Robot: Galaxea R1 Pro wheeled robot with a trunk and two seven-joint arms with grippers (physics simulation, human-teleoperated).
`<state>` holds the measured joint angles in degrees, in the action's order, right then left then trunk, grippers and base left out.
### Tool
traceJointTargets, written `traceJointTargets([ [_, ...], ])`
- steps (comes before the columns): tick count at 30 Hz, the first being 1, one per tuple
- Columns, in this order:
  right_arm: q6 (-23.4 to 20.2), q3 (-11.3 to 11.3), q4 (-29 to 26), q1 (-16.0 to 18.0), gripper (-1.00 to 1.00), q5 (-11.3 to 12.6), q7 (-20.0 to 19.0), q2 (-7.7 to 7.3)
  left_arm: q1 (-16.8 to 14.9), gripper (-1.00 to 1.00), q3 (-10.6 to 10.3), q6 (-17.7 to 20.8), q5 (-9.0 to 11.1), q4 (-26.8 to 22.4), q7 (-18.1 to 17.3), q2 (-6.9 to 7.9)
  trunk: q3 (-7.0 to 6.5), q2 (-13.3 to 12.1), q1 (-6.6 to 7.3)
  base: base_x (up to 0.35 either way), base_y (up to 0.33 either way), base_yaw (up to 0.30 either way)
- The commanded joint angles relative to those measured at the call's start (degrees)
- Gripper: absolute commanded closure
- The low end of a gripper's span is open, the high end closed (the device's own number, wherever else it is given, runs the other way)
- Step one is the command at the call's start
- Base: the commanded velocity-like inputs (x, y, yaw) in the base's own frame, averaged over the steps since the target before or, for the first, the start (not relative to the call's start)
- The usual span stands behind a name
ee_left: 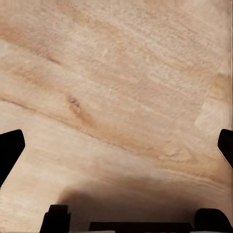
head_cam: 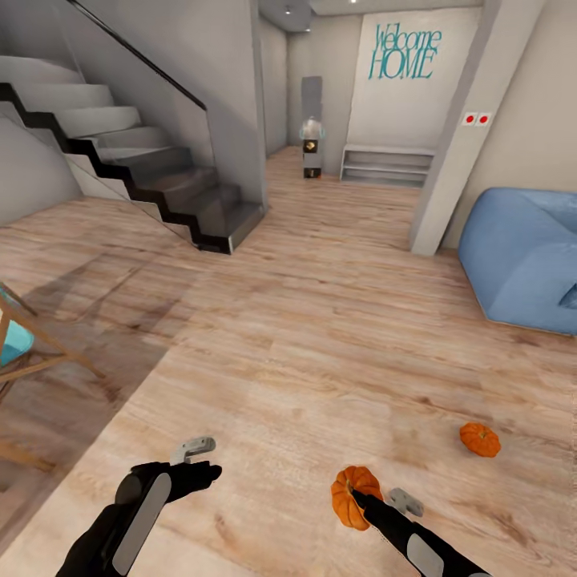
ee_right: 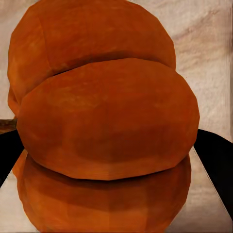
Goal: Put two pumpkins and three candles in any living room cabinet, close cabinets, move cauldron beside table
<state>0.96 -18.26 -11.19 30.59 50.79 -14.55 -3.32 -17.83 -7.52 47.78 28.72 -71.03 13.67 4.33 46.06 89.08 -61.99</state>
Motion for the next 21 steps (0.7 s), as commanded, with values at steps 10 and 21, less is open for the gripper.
traceJointTargets([
  [10,0.12,-0.44,0.03,0.04,1.0,0.63,-0.13,-0.02,-0.02,-1.0,-0.12,0.11,0.57,-0.08,0.57,0.06,-0.18,0.02,-0.03,0.333,0.02,-0.28],
  [21,0.18,-0.46,0.03,0.08,1.0,0.63,-0.13,0.11,-0.02,-1.0,-0.12,0.11,0.62,-0.08,0.54,0.06,-0.43,0.02,-0.03,0.333,0.092,-0.28],
])
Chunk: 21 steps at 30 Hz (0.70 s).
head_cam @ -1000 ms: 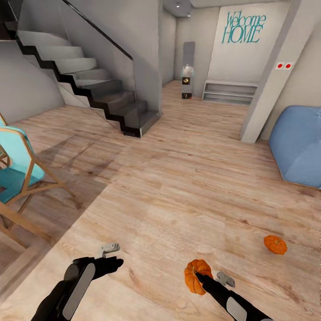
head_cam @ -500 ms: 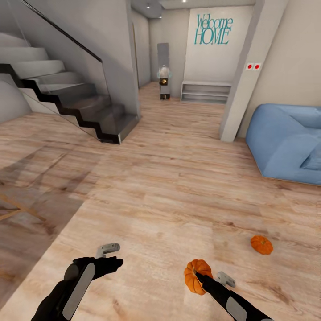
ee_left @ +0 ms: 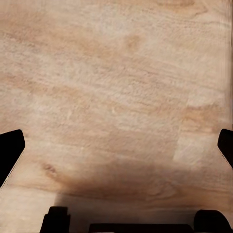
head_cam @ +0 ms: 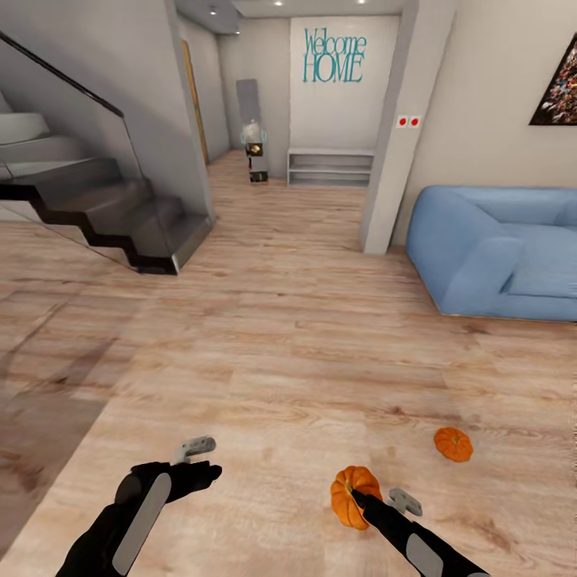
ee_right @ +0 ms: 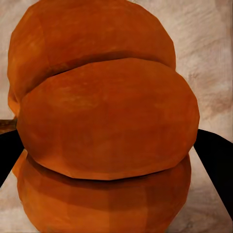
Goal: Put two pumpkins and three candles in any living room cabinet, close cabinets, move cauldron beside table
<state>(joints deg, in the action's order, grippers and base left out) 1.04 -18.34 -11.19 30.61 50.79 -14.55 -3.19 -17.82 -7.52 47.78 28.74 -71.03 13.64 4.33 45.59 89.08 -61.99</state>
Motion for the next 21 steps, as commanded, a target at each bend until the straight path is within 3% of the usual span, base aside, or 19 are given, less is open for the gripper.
traceJointTargets([
  [1,0.12,-0.37,0.03,0.06,1.0,0.62,-0.12,0.0,-0.02,-1.0,-0.13,0.11,0.61,-0.07,0.58,0.06,0.02,0.02,-0.03,0.333,0.103,-0.28],
  [18,1.5,-0.3,0.03,0.06,1.0,0.63,-0.18,-0.15,-0.02,-1.0,-0.21,0.05,0.61,-0.07,0.58,0.06,-0.37,0.02,-0.03,0.333,0.109,-0.279],
  [21,1.5,-0.3,0.03,0.05,1.0,0.63,-0.22,-0.09,-0.02,-1.0,-0.54,0.04,0.57,-0.07,0.59,0.06,-0.4,0.02,-0.03,0.333,0.107,-0.13],
])
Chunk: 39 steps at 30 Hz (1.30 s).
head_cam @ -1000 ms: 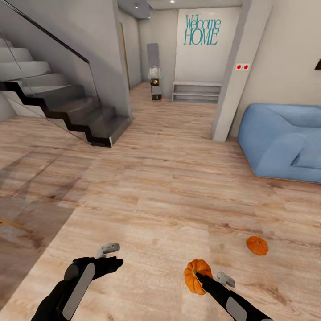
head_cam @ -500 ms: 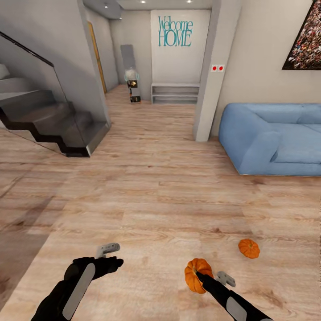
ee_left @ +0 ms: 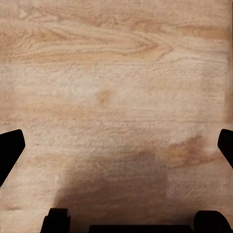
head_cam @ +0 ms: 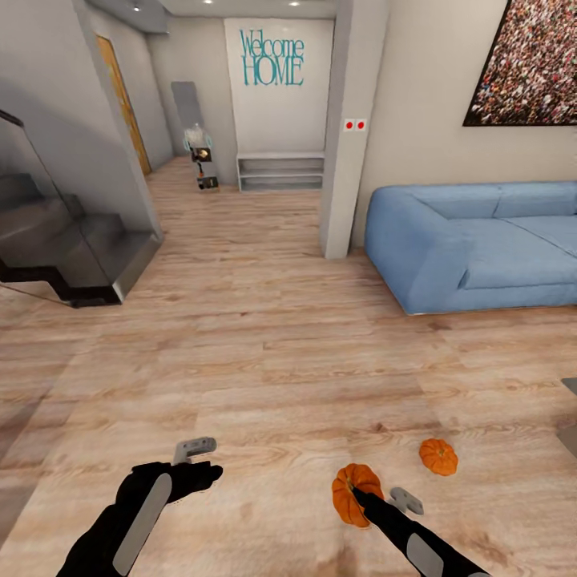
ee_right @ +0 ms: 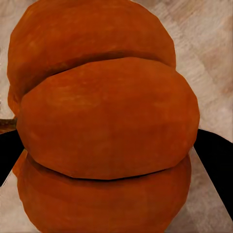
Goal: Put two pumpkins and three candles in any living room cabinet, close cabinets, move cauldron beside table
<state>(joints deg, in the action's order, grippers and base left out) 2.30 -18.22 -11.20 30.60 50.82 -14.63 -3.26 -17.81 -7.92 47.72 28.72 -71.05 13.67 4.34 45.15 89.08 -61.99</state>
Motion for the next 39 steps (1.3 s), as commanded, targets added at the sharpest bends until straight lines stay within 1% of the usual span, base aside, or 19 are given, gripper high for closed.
traceJointTargets([
  [1,0.24,-0.41,0.04,0.05,1.0,0.59,-0.14,-0.01,-0.03,-1.0,-0.47,0.1,0.58,-0.05,0.6,0.06,0.04,0.02,-0.03,0.333,0.103,-0.034],
  [4,0.25,-0.41,0.04,0.04,1.0,0.62,-0.14,0.0,-0.03,-1.0,-1.19,0.1,0.56,-0.05,0.64,0.06,0.04,0.02,-0.03,0.333,0.102,-0.012],
  [9,0.25,-0.41,0.04,0.07,1.0,0.67,-0.14,0.0,-0.03,-1.0,-1.37,0.1,0.55,-0.05,0.65,0.06,0.04,0.02,-0.03,0.333,0.101,-0.026],
  [19,0.25,-0.41,0.04,0.05,1.0,0.68,-0.08,0.0,-0.03,-1.0,-1.44,0.1,0.55,-0.05,0.66,0.06,0.04,0.02,-0.03,0.298,0.087,-0.248],
  [39,0.31,-0.41,0.04,0.06,1.0,0.68,-0.05,0.0,-0.03,-1.0,-1.48,0.1,0.55,-0.01,0.66,0.06,0.04,0.02,-0.03,0.01,0.002,-0.278],
])
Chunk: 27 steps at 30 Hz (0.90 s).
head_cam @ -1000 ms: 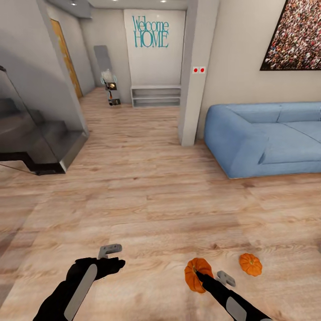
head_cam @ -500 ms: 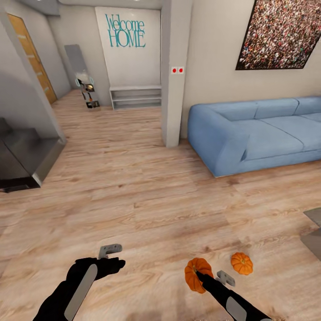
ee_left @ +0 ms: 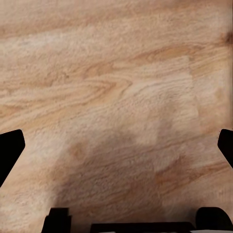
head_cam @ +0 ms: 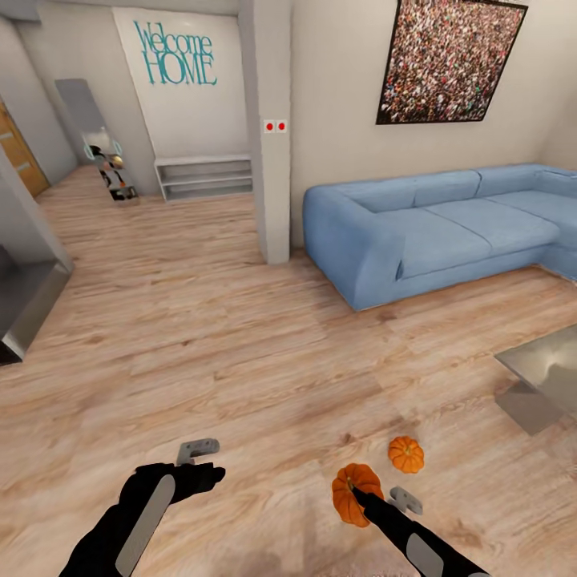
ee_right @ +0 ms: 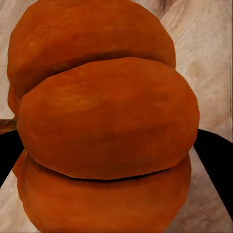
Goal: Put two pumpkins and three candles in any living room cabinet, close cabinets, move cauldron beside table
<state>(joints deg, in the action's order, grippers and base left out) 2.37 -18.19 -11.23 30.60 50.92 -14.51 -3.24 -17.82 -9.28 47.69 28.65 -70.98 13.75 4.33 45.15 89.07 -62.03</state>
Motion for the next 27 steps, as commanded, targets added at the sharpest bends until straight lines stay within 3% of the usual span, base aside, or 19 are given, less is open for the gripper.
traceJointTargets([
  [1,0.26,-0.44,0.07,0.06,1.0,0.58,-0.16,-0.02,-0.02,-1.0,-0.11,0.12,0.61,-0.07,0.57,0.06,0.04,0.02,0.0,0.0,0.0,-0.279],
  [27,0.27,-0.36,1.74,0.04,1.0,0.52,-0.16,0.21,-0.02,-1.0,-0.07,0.03,0.61,-0.17,0.48,0.1,0.04,0.02,0.0,0.0,0.0,-0.279],
])
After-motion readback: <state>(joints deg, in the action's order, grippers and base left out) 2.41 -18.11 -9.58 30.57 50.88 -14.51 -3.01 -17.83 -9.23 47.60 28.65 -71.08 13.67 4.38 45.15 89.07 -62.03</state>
